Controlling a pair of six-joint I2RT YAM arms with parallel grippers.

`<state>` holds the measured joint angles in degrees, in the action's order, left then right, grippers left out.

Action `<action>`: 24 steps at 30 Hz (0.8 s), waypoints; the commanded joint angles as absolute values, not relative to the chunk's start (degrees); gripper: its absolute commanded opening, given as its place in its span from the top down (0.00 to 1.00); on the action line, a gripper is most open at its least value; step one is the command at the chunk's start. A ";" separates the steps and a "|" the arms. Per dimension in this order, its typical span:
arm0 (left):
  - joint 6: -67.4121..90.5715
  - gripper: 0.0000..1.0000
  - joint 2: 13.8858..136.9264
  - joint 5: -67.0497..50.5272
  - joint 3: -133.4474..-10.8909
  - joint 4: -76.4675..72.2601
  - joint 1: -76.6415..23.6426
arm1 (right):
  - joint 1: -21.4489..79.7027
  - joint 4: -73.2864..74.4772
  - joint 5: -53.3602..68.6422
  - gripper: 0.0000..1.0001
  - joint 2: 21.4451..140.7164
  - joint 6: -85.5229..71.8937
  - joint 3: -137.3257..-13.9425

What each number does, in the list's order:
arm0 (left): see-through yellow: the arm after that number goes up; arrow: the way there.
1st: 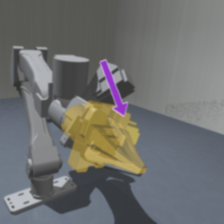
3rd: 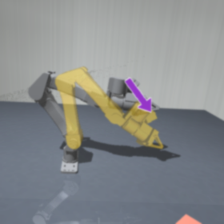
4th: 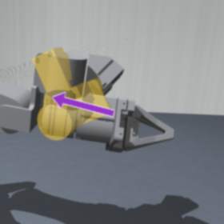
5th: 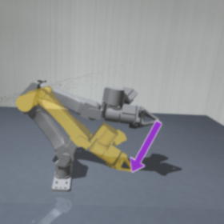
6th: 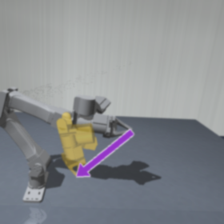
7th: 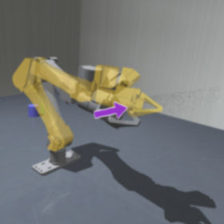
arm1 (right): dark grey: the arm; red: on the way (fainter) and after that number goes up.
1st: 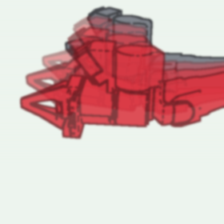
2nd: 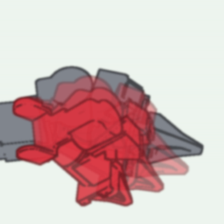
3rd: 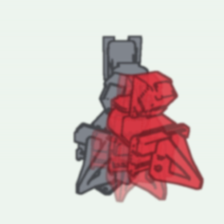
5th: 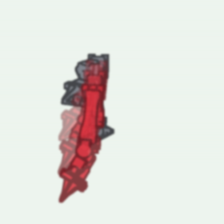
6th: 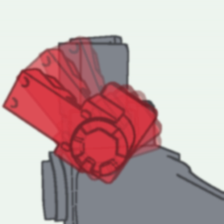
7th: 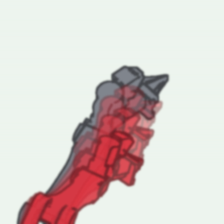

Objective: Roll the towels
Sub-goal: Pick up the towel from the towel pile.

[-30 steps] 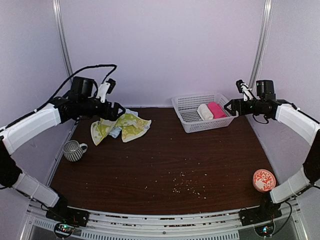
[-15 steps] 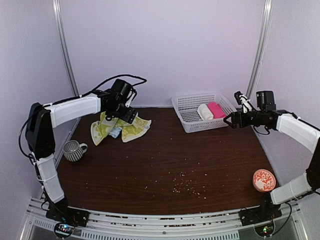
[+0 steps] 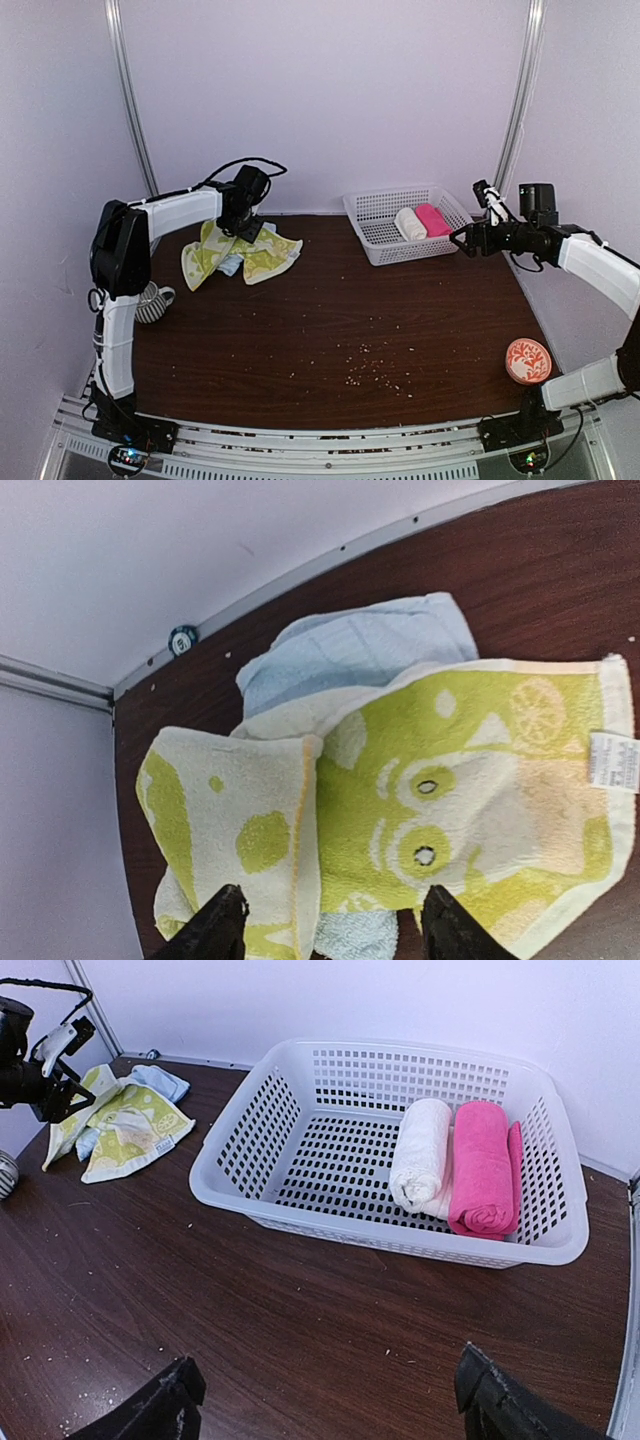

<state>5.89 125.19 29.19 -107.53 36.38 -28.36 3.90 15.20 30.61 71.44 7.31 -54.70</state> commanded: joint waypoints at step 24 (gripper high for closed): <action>8.52 1.00 136.05 22.00 -123.45 38.76 -21.13 | 4.14 14.51 30.07 0.11 70.21 7.19 -52.82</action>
